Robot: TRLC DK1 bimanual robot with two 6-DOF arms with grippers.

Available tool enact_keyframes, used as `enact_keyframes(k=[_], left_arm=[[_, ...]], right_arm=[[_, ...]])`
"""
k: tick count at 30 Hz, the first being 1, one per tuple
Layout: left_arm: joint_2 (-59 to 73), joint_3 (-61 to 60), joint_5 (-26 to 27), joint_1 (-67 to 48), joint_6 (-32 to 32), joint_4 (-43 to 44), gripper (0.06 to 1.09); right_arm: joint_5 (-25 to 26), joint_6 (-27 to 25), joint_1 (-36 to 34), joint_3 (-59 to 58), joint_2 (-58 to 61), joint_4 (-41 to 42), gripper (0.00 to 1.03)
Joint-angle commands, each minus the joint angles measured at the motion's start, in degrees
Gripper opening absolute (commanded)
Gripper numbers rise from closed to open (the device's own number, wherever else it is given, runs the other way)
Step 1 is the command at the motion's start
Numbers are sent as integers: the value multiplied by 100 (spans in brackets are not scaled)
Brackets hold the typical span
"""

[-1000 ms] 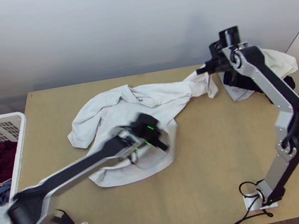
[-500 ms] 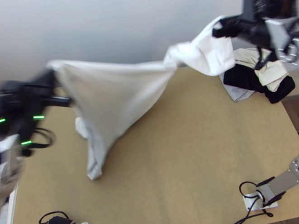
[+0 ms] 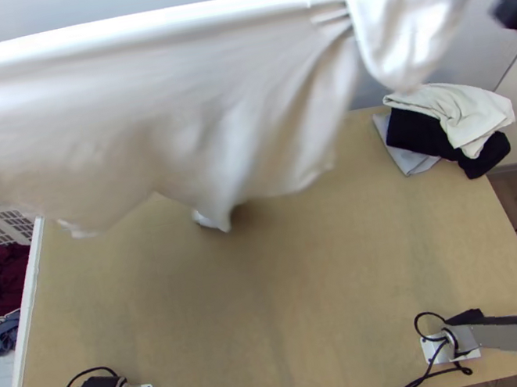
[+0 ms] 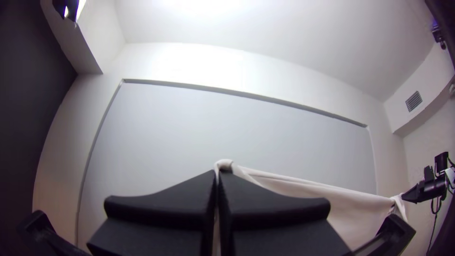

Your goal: Fold the t-shirt

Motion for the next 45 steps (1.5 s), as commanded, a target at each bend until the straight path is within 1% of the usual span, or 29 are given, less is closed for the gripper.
enact_keyframes(k=[1, 3, 5, 9, 13, 17, 22, 24, 26, 30, 34, 37, 41, 45], left_arm=[[-822, -465, -6, 99, 54, 548, 10], [-910, -438, 56, 90, 54, 539, 10], [-927, -307, 73, 90, 45, 495, 10], [-874, -192, 135, 82, 54, 477, 10], [-830, -157, 126, 73, -8, 460, 10], [-910, -140, 56, 82, -263, 152, 10], [-1006, -148, 56, 73, -377, -138, 10], [-1006, -236, 47, 82, -403, -129, 10], [-962, -254, 29, 82, -421, -76, 10], [-866, -210, 20, 90, -377, 293, 10], [-681, -78, 29, 90, -236, 662, 10], [-488, 107, 29, 90, -140, 978, 10], [-338, 388, 108, 82, 19, 1189, 10], [-294, 572, 152, 82, 89, 1356, 10]], right_arm=[[-137, 176, -7, 115, -867, 39, 3], [-180, 255, -42, 124, -1069, 4, 3], [-409, 475, -262, 124, -1254, -32, 3], [-655, 651, -561, 159, -1500, -155, 3], [-980, 844, -851, 335, -1693, -497, 3], [-989, 844, -886, 379, -1860, -937, 3], [-954, 826, -921, 397, -1939, -1130, 3], [-892, 818, -956, 379, -1939, -1157, 3], [-796, 747, -956, 397, -1939, -1130, 3], [-488, 651, -948, 432, -1983, -954, 3], [-93, 545, -956, 432, -2001, -392, 3], [110, 405, -956, 458, -2001, -14, 3], [215, 0, -1000, 458, -2141, 83, 3], [294, -606, -1123, 379, -2396, 610, 3]])
